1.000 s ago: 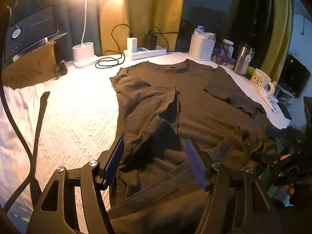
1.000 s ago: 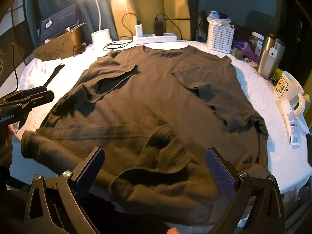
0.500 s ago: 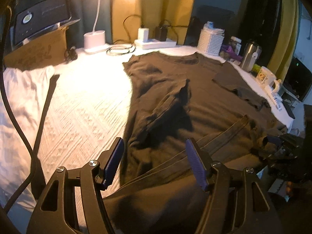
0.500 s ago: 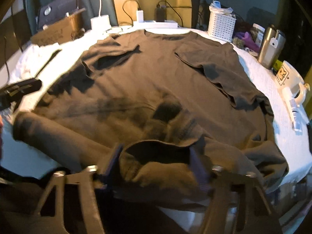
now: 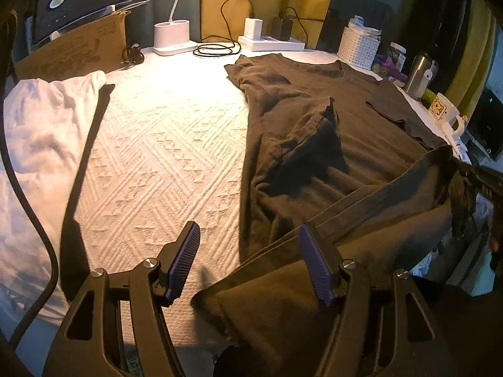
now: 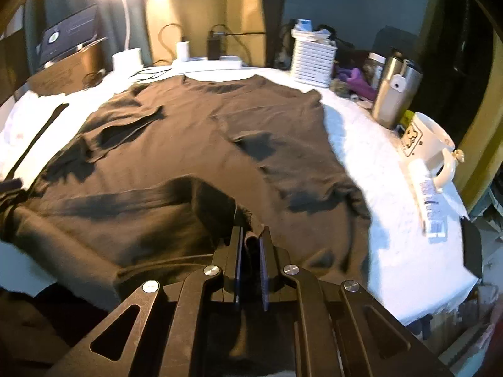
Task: Fold small clothes
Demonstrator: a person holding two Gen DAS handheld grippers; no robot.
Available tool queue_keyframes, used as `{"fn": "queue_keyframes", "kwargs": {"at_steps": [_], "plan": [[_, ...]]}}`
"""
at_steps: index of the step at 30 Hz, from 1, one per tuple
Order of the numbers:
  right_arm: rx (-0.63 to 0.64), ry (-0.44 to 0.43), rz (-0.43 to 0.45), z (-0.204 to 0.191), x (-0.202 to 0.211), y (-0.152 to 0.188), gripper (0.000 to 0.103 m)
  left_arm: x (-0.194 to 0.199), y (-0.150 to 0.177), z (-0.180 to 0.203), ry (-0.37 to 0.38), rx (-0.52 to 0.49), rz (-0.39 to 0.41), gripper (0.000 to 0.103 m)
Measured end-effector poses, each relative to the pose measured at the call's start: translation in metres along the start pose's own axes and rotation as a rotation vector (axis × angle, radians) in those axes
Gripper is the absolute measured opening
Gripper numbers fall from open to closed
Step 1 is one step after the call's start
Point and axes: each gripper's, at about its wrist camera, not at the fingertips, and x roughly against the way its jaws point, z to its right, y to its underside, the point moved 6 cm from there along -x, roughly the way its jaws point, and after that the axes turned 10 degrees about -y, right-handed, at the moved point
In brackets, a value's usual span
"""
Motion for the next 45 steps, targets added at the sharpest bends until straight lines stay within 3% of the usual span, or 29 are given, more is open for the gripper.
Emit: {"fn": "queue_keyframes", "kwargs": {"at_steps": [7, 13, 14, 15, 17, 22, 26, 29, 31, 33, 36, 38, 39, 40, 45], "plan": [[-0.029, 0.021, 0.022, 0.032, -0.02, -0.023, 0.009, -0.011, 0.005, 0.002, -0.009, -0.011, -0.041, 0.065], [0.006, 0.034, -0.042, 0.036, -0.043, -0.027, 0.012, -0.015, 0.003, 0.004, -0.037, -0.016, -0.045, 0.065], [0.012, 0.047, -0.034, 0.037, -0.04, -0.027, 0.022, -0.014, 0.002, 0.002, -0.039, -0.007, -0.042, 0.065], [0.009, 0.073, -0.028, 0.041, -0.035, -0.026, 0.047, -0.012, 0.001, 0.002, -0.041, -0.002, -0.037, 0.065], [-0.02, 0.129, -0.004, 0.055, -0.023, -0.025, 0.089, -0.008, -0.003, 0.001, -0.04, 0.005, -0.018, 0.065], [-0.074, 0.138, 0.044, 0.068, 0.011, -0.019, 0.09, 0.002, -0.007, 0.0, -0.024, 0.007, 0.009, 0.065], [-0.007, 0.071, 0.093, 0.025, 0.032, -0.015, 0.09, 0.005, -0.004, -0.005, -0.022, 0.019, 0.012, 0.065], [0.09, -0.029, 0.072, -0.028, 0.022, -0.008, 0.089, 0.007, 0.0, -0.009, -0.028, 0.024, 0.005, 0.065], [0.14, -0.038, 0.038, -0.046, 0.007, -0.004, 0.085, 0.01, 0.003, -0.011, -0.027, 0.026, 0.006, 0.065], [0.155, -0.014, -0.019, -0.053, -0.014, 0.005, 0.06, 0.014, 0.005, -0.014, -0.023, 0.033, 0.006, 0.065], [0.214, 0.092, -0.056, -0.043, -0.032, 0.012, 0.054, 0.015, 0.01, -0.02, -0.006, 0.054, -0.007, 0.065], [0.209, 0.075, -0.044, -0.037, -0.03, 0.013, 0.048, 0.011, 0.015, -0.022, 0.012, 0.066, -0.03, 0.065], [0.206, 0.095, -0.049, -0.031, -0.029, 0.013, 0.024, 0.008, 0.017, -0.021, 0.021, 0.071, -0.044, 0.065], [0.205, 0.133, -0.052, -0.023, -0.027, 0.014, 0.011, 0.007, 0.019, -0.021, 0.028, 0.076, -0.052, 0.065], [0.117, 0.181, -0.038, 0.021, -0.018, 0.017, 0.007, 0.007, 0.024, -0.005, 0.086, 0.05, -0.067, 0.065]]}}
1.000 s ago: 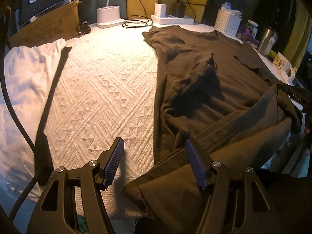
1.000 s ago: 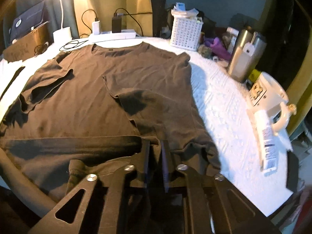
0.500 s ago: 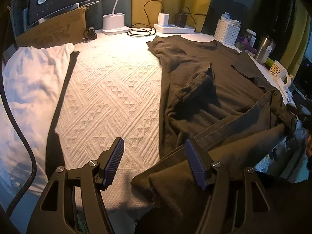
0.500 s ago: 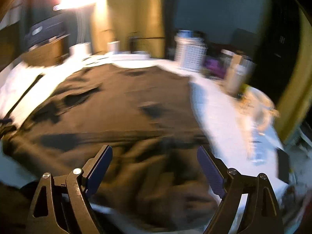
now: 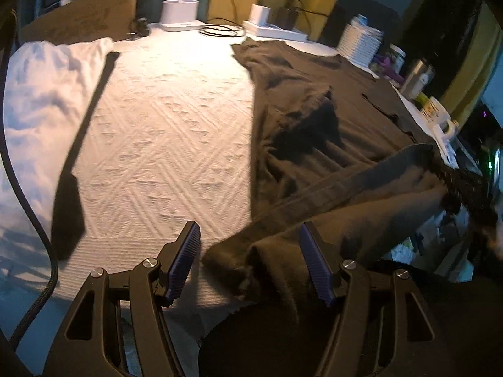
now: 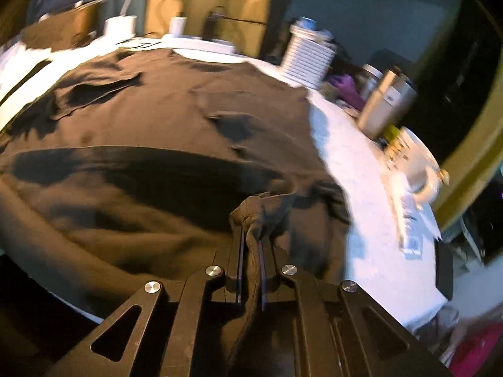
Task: Fold small clothes
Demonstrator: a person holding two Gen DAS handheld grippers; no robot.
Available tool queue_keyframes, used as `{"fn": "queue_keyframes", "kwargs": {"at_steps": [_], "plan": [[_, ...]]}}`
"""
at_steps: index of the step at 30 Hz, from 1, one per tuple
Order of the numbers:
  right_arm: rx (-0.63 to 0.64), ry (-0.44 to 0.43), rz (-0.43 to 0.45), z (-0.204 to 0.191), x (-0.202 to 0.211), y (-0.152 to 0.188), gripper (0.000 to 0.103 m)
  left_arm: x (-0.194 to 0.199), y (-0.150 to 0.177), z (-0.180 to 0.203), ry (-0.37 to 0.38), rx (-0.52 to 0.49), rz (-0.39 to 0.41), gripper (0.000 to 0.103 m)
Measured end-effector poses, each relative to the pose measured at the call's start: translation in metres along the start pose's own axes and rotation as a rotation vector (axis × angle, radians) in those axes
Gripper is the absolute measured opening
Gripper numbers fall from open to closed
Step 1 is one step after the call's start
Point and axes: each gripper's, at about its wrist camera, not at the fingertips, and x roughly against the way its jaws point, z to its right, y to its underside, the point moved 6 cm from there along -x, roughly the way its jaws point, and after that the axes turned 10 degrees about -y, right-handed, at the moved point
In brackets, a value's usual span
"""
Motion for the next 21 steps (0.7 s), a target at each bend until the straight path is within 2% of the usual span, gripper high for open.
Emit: {"fn": "queue_keyframes", "kwargs": {"at_steps": [3, 6, 12, 17, 21], "plan": [[-0.036, 0.034, 0.012, 0.02, 0.004, 0.001, 0.007, 0.004, 0.004, 0.005, 0.022, -0.018, -0.016, 0.065], [-0.081, 0.062, 0.027, 0.04, 0.011, 0.003, 0.007, 0.013, 0.002, -0.004, 0.026, 0.011, -0.01, 0.065], [-0.133, 0.02, 0.052, 0.053, 0.016, 0.006, 0.007, 0.02, -0.018, -0.029, -0.03, 0.08, 0.041, 0.065], [-0.154, 0.003, 0.056, 0.053, 0.014, 0.009, 0.007, -0.004, -0.01, -0.018, -0.061, 0.011, -0.016, 0.065], [-0.157, -0.004, 0.054, 0.054, 0.012, 0.01, 0.007, -0.002, 0.003, -0.001, -0.072, -0.065, -0.014, 0.065]]}}
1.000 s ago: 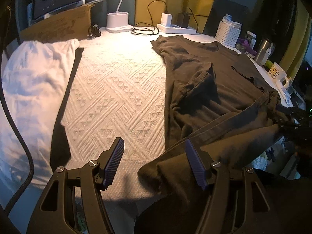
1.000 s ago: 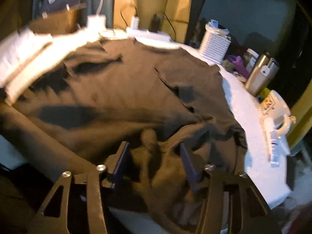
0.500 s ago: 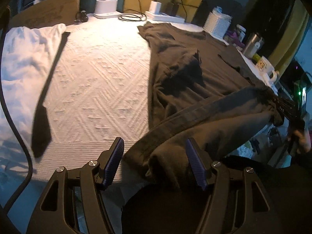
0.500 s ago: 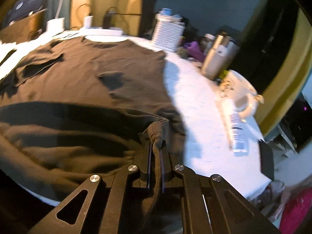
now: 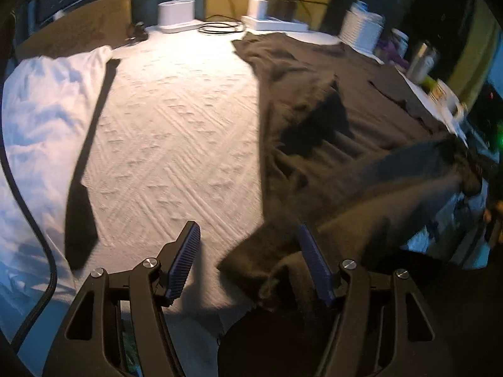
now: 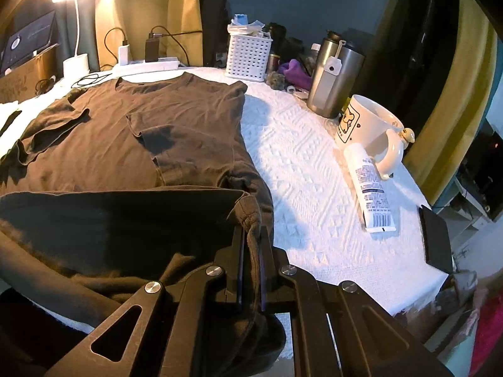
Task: Fold small clothes
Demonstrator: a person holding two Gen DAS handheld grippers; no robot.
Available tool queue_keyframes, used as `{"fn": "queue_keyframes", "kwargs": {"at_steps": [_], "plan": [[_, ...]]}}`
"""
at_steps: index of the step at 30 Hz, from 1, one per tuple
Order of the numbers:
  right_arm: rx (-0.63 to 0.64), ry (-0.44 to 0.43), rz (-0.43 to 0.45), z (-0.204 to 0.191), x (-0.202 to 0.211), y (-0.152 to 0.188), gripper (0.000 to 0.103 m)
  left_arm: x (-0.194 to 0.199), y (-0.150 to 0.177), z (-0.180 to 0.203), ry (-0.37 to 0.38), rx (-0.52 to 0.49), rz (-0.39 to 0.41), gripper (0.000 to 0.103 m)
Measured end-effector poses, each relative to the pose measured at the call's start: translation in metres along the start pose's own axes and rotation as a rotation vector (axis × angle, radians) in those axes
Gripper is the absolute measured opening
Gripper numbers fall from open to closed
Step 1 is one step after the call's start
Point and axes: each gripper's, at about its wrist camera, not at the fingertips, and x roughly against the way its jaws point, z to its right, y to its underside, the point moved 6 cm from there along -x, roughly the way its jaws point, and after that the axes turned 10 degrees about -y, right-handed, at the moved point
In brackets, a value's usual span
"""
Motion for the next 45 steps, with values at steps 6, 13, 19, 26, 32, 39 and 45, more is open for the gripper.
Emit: {"fn": "queue_keyframes", "kwargs": {"at_steps": [6, 13, 19, 26, 32, 39, 45], "plan": [[0.002, -0.006, 0.005, -0.001, -0.002, -0.001, 0.007, 0.003, 0.012, 0.011, -0.044, -0.063, 0.035, 0.065], [-0.029, -0.026, 0.043, 0.006, 0.009, -0.004, 0.007, 0.008, 0.008, 0.016, 0.002, -0.042, 0.048, 0.011], [-0.05, -0.022, 0.098, 0.018, 0.03, -0.018, 0.006, 0.03, -0.007, 0.018, -0.014, -0.041, 0.118, 0.009], [-0.063, -0.052, 0.082, 0.017, 0.025, -0.018, 0.006, 0.045, -0.032, 0.02, -0.018, -0.04, 0.207, 0.009], [-0.098, -0.034, -0.034, 0.023, -0.007, 0.004, 0.006, 0.037, -0.056, 0.017, -0.032, -0.023, 0.25, 0.009], [-0.123, -0.062, -0.066, 0.033, -0.015, 0.012, 0.007, 0.034, -0.058, 0.007, 0.055, 0.015, 0.203, 0.009], [-0.098, -0.067, -0.079, 0.033, -0.015, 0.011, 0.007, 0.017, -0.027, 0.002, 0.078, 0.018, 0.071, 0.01]]}}
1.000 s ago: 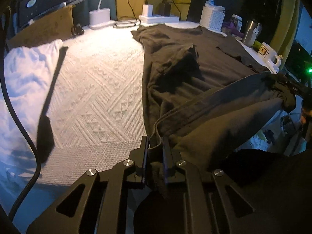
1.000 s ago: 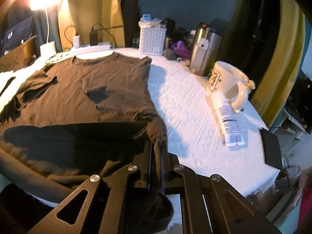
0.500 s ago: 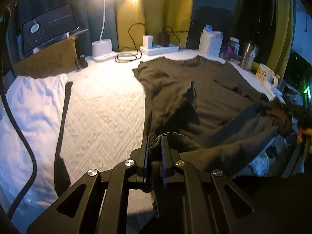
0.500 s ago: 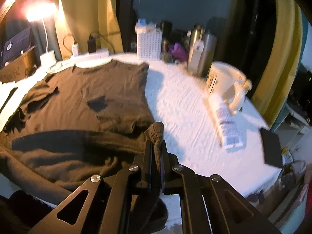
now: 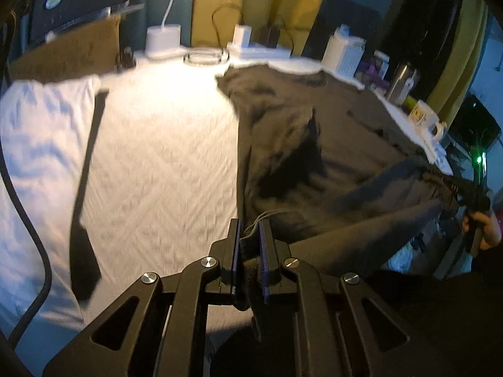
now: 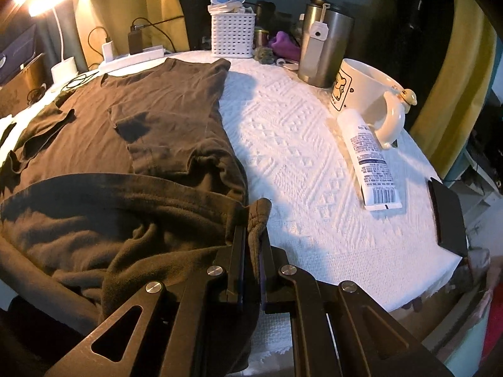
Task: Fold small clothes
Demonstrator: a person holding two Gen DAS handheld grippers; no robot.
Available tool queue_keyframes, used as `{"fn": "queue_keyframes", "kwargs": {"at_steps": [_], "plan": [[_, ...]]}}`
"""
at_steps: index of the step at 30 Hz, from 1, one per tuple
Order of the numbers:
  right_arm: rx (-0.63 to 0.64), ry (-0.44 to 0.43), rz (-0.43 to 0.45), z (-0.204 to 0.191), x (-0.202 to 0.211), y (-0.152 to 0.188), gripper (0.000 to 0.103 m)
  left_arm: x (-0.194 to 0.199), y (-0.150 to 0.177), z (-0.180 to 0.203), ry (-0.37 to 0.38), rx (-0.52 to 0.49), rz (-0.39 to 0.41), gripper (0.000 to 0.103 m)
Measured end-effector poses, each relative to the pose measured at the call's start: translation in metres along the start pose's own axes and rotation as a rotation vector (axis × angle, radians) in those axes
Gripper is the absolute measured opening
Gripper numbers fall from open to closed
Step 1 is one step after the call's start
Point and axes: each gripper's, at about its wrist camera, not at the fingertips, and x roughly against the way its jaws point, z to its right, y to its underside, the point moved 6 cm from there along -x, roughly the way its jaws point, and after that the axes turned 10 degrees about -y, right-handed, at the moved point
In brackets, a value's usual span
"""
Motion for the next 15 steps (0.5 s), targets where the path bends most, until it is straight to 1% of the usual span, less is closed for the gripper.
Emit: {"fn": "queue_keyframes", "kwargs": {"at_steps": [2, 4, 5, 6, 7, 8, 9, 10, 12, 15], "plan": [[-0.003, -0.003, -0.005, 0.001, 0.0, 0.0, 0.008, -0.002, 0.009, 0.001, 0.005, -0.012, -0.031, 0.01], [0.0, 0.022, -0.01, 0.003, 0.0, 0.0, 0.014, -0.004, 0.016, 0.002, 0.014, -0.023, -0.06, 0.011], [0.001, 0.05, -0.01, 0.006, 0.001, 0.0, 0.026, -0.005, 0.018, 0.002, 0.018, -0.029, -0.072, 0.011], [-0.006, 0.1, -0.007, 0.012, 0.002, 0.0, 0.047, -0.005, 0.02, 0.003, 0.015, -0.037, -0.077, 0.014], [-0.018, 0.119, -0.003, 0.016, 0.004, 0.0, 0.056, -0.006, 0.021, 0.003, 0.009, -0.042, -0.08, 0.018], [-0.04, 0.1, 0.0, 0.02, 0.004, 0.002, 0.062, -0.007, 0.022, 0.003, 0.001, -0.046, -0.086, 0.034], [-0.055, 0.079, 0.003, 0.022, 0.004, 0.003, 0.062, -0.009, 0.023, 0.002, -0.002, -0.046, -0.09, 0.047], [-0.065, 0.067, 0.007, 0.023, 0.005, 0.004, 0.062, -0.01, 0.024, 0.001, 0.0, -0.042, -0.093, 0.049], [-0.065, 0.047, 0.019, 0.022, 0.006, 0.005, 0.062, -0.015, 0.026, 0.0, 0.0, -0.04, -0.108, 0.049], [-0.054, -0.027, 0.048, 0.011, 0.008, 0.004, 0.062, -0.012, 0.026, 0.002, -0.015, -0.069, -0.067, 0.048]]}}
